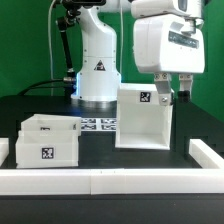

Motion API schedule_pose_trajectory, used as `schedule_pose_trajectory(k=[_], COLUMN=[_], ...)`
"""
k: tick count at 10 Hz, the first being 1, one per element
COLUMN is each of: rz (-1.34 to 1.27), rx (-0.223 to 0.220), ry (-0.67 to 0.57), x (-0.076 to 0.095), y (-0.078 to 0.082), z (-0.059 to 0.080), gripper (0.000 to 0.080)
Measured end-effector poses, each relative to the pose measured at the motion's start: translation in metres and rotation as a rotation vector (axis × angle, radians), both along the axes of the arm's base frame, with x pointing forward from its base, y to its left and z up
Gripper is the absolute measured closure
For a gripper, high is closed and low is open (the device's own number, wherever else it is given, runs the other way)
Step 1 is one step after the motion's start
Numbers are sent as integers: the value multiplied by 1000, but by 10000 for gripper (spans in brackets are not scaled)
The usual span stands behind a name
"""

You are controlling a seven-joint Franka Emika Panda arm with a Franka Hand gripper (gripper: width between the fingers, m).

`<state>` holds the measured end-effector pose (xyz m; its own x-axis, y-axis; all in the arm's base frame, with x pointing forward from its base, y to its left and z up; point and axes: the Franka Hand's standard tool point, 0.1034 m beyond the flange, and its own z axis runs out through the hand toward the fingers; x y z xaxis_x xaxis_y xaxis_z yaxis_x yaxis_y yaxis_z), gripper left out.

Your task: Assemble drawer

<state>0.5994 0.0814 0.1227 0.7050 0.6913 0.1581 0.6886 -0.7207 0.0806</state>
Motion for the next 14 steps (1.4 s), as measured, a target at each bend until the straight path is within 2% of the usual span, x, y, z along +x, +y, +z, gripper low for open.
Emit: schedule_pose_trajectory(k=[2,7,8,9,11,12,14], rz=[-199,-444,-558,-679,-764,-782,-791], rx=[42,98,126,154,153,151,152], ry=[15,37,45,55,77,80,66], x=[-6,-7,-9,-20,-50,-60,-74], y=[4,6,7,7,12,13,17], z=[2,0,-1,-2,2,6,23], gripper=[150,150,150,150,150,150,150])
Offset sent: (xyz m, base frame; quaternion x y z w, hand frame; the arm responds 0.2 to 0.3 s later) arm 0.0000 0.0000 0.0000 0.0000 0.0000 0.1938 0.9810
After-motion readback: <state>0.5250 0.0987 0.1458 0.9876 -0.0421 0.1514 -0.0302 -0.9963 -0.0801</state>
